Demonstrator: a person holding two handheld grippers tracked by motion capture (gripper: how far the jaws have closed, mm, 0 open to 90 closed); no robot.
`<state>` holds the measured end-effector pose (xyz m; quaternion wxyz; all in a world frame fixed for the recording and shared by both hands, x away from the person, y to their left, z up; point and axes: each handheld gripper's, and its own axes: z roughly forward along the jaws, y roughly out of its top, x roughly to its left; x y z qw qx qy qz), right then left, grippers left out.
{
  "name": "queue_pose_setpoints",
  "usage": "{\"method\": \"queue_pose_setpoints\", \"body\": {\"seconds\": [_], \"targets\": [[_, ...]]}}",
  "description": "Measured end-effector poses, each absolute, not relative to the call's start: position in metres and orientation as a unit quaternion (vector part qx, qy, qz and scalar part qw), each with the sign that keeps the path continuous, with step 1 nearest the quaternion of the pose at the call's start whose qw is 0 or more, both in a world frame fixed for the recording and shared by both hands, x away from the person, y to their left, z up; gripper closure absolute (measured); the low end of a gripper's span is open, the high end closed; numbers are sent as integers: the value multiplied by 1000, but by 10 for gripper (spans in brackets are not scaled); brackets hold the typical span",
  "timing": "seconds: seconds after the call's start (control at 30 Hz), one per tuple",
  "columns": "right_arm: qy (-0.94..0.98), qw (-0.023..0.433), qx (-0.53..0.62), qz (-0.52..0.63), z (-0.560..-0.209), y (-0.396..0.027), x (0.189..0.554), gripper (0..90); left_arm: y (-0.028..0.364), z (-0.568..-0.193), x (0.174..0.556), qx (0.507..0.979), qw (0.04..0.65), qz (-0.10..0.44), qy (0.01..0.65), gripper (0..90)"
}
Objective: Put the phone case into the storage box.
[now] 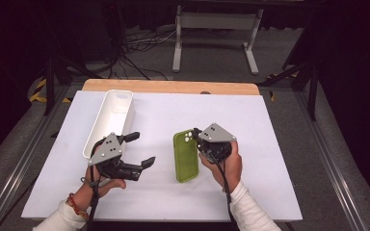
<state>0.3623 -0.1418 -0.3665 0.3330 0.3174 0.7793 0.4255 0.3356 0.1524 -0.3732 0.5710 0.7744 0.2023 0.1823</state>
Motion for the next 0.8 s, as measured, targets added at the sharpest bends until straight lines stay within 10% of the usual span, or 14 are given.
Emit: {"method": "queue_pose_setpoints", "body": {"seconds": [0.8], "targets": [[770,377,256,447,-369,-122,343,851,120,-381,355,769,580,145,225,403]]}}
